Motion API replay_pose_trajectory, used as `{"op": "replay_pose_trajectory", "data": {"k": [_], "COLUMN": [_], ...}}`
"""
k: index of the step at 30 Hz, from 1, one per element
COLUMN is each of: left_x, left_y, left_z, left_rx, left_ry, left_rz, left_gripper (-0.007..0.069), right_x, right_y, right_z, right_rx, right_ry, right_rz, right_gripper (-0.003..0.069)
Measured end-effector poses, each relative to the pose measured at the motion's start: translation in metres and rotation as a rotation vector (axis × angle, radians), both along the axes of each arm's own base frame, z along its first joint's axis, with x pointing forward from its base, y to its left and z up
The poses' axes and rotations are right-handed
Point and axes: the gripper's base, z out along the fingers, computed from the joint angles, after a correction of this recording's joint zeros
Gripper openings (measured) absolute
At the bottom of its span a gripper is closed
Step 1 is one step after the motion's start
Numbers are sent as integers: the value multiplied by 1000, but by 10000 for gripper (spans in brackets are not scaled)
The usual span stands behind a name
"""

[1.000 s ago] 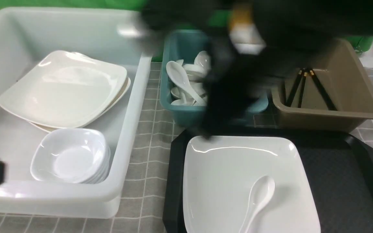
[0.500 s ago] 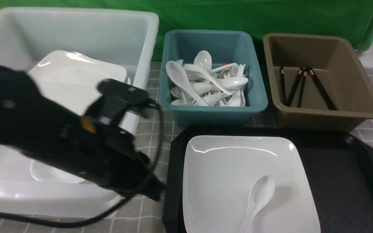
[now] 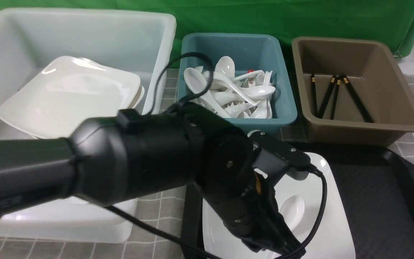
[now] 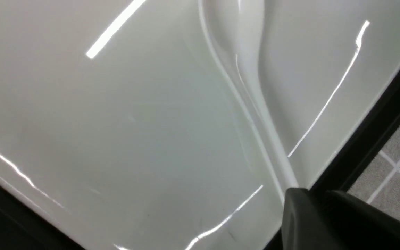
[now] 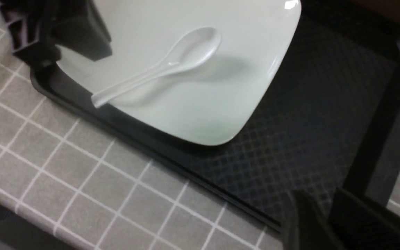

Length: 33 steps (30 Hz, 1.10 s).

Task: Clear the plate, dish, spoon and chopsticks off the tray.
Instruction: Use the left arm to grab a soup spoon from the plate

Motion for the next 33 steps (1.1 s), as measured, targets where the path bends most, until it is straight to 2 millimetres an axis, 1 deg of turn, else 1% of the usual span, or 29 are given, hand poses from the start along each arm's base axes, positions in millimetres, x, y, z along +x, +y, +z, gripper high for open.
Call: {"op": "replay_pose_trajectory", "data": {"k": [2, 5, 8, 9, 10, 12, 13, 20, 23, 25, 29, 30, 31, 33], "left_x": [4, 9, 13, 13, 15, 17, 18, 22, 25, 27, 27, 26, 25, 25], "left_y": [-3, -6, -9, -10, -12, -14, -17, -25, -26, -26, -27, -27, -27, -27], "left_z": [-7, -20, -32, -34, -40, -43, -48, -63, -66, -68, -69, -69, -68, -63], "left_rx": [28, 64, 76, 79, 72, 65, 56, 17, 21, 28, 32, 32, 31, 22], "left_ry": [-3, 1, 2, 4, -3, -7, -11, -3, -24, -40, -39, -37, -36, -45], "left_rz": [8, 23, 30, 31, 34, 36, 40, 69, 58, 46, 46, 46, 43, 42], "left_gripper": [182, 297, 384, 395, 424, 442, 452, 455, 431, 376, 229, 211, 130, 62], "right_x": [-3, -5, -5, -5, -5, -5, -5, -5, -5, -5, -5, -5, -5, -5], "right_y": [-3, -5, -5, -5, -5, -5, -5, -5, -5, -5, -5, -5, -5, -5], "right_z": [0, 0, 0, 0, 0, 0, 0, 0, 0, 0, 0, 0, 0, 0], "right_rx": [5, 10, 5, 4, 3, 2, 0, -12, -13, -13, -14, -14, -14, -14], "right_ry": [0, -3, -5, -4, -4, -5, -6, -12, -12, -12, -12, -12, -12, -12], "right_rz": [-2, 0, 7, 7, 8, 9, 11, 29, 29, 29, 30, 30, 30, 31], "right_gripper": [173, 179, 182, 182, 183, 184, 184, 185, 189, 194, 197, 197, 197, 197]}}
